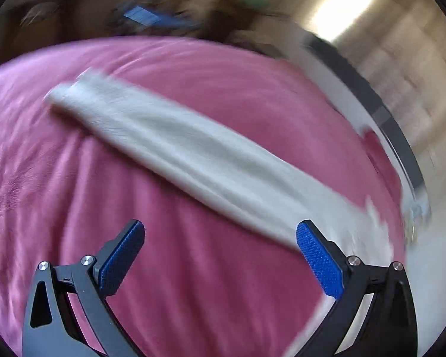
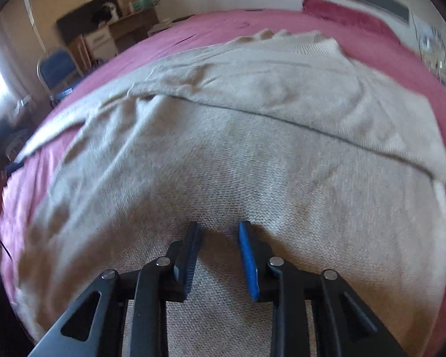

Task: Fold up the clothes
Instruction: 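Grasp the other ribbed sleeve cuff with the left tool, then fold the held sleeve across the sweater body with the left tool and release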

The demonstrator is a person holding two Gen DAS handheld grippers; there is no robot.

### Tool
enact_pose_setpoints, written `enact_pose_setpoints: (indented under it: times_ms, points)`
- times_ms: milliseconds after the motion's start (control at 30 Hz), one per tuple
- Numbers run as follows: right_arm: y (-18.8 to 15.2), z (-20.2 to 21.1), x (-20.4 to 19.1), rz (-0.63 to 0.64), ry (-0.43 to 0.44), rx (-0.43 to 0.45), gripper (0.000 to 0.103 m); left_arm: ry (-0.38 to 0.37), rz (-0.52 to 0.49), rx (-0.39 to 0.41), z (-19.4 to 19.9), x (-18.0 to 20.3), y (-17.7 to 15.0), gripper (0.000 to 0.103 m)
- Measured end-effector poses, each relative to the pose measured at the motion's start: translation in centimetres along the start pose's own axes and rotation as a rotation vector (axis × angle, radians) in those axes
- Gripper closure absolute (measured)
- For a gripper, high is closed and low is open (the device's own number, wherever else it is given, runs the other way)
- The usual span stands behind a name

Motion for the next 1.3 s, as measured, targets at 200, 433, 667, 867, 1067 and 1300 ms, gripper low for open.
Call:
enact_pose_setpoints:
  times_ms: [200,433,667,867,1067,1300]
  points:
    - [-0.4,0.4,0.5,-0.030,-0.008,0.013,0.073,0.037,0.415,0.025,-2.3,-6.0,3.5,0.000]
    - [-0.1,0.2,1.0,-0.061,0.036,0.020,0.072,-0.032,0.407,0.124,-3.0,-6.3,5.7,0.031]
    - [0.2,-0.7,0.4,-0.043,0.052,0.039,0.072,0.045,0.227,0.097,-4.0,-5.9,6.0,0.095]
    - [-0.1,0.3,1.3,-0.149,0.103,0.026,0.072,-0.145,-0.114,0.214,2.0,6.9,5.8,0.096]
    - [-1.6,2.9,3.2,-0.320,0.163,0.025,0.073,-0.452,-0.533,0.128,5.1,28.3,-6.6,0.096]
    - [-4.2,8.2,7.2,-0.424,0.182,0.069,0.073,-0.513,-0.898,0.038,4.3,41.4,-24.2,0.096]
Point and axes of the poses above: each gripper's, at about its wrist camera, not at the fingertips, and z roughly against the way its jaws point, x to its right, y to its top, the point moved 7 cm from there along -z, roughly the way its jaws point, and after that the axes turned 9 degrees about x, right-handed, at the moved point
